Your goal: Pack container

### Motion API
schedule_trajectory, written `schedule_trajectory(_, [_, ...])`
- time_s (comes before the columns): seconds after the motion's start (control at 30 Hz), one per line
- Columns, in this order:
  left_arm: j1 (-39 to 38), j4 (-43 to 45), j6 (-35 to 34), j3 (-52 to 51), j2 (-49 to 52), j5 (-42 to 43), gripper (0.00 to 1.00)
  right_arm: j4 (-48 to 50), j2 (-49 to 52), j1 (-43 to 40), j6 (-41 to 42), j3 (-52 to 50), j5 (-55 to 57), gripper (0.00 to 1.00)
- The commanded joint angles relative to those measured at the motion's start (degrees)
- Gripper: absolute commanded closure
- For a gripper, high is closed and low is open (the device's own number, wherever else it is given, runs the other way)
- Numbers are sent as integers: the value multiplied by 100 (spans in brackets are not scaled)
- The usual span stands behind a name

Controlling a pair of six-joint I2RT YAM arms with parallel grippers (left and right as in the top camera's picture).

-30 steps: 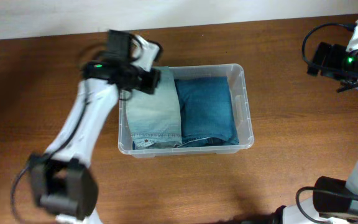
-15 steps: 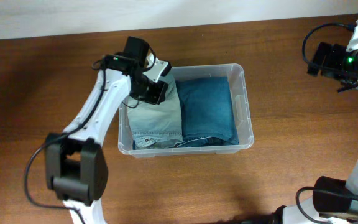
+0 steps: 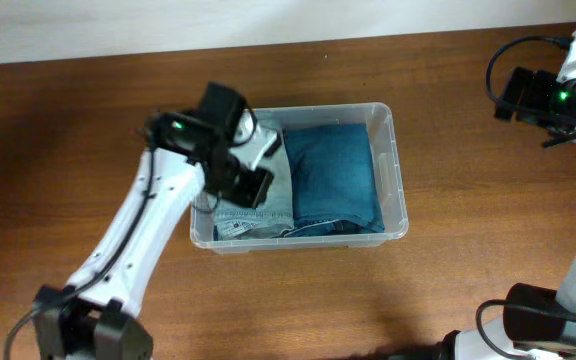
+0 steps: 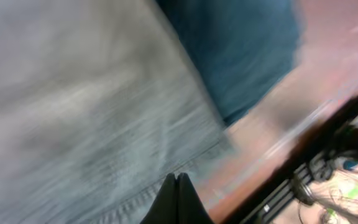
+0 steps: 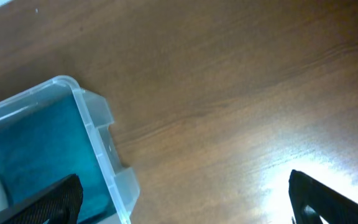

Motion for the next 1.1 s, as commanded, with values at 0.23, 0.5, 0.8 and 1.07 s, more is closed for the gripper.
schedule_trajectory(0.23, [24,1067,-385,-612,-251,-1523,100,-35,31,-2,-52,-24,-48,2])
schedule_trajectory(0.5, [1462,1123,-553,1106,-872,-2557,1,728,66,1145,-1226,-24,-385,2])
schedule_trajectory(0.8, [3115,1615,-1405,1106,-437,-2100,1,2041,654,1818,-1521,-24,-380,2])
schedule_trajectory(1.07, [3276,1209,-848,916,-1025,-2048,1,1550,245,1711,-1123,-28,-175,1])
